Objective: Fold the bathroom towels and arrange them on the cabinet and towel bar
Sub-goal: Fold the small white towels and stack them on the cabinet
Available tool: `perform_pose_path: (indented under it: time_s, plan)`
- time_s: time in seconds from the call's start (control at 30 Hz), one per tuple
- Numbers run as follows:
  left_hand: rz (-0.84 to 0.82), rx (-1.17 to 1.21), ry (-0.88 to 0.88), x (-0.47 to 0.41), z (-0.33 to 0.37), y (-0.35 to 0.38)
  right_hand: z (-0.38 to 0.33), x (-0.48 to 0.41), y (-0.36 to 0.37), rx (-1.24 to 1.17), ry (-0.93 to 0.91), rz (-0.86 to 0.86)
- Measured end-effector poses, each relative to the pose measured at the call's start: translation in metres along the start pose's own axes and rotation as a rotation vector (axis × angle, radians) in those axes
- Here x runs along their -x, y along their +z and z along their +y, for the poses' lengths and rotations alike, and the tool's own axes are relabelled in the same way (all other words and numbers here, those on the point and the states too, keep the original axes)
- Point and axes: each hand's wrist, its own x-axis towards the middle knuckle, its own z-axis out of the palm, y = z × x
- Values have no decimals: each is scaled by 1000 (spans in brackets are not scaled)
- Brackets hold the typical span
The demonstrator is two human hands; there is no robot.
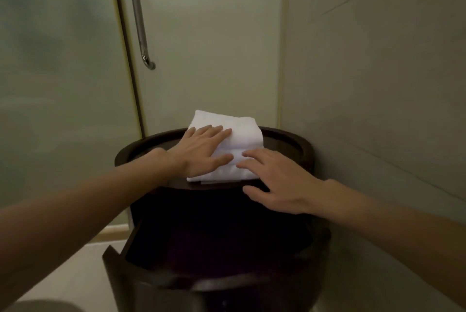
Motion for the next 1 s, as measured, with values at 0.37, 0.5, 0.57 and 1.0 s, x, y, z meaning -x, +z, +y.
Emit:
perform_pose_path:
  time_s: [0.37, 0.5, 0.57, 1.0]
  plan:
    - [36, -5, -38, -8, 2, 9, -30, 45, 17, -106, -167, -280]
    - [43, -7, -42, -8, 2, 11, -36, 50, 22, -106, -210, -290]
    - [52, -8, -42, -7, 3, 11, -37, 52, 24, -99, -223, -298]
    - [60, 19, -41, -5, 2, 7, -36, 53, 32, -94, -313, -204]
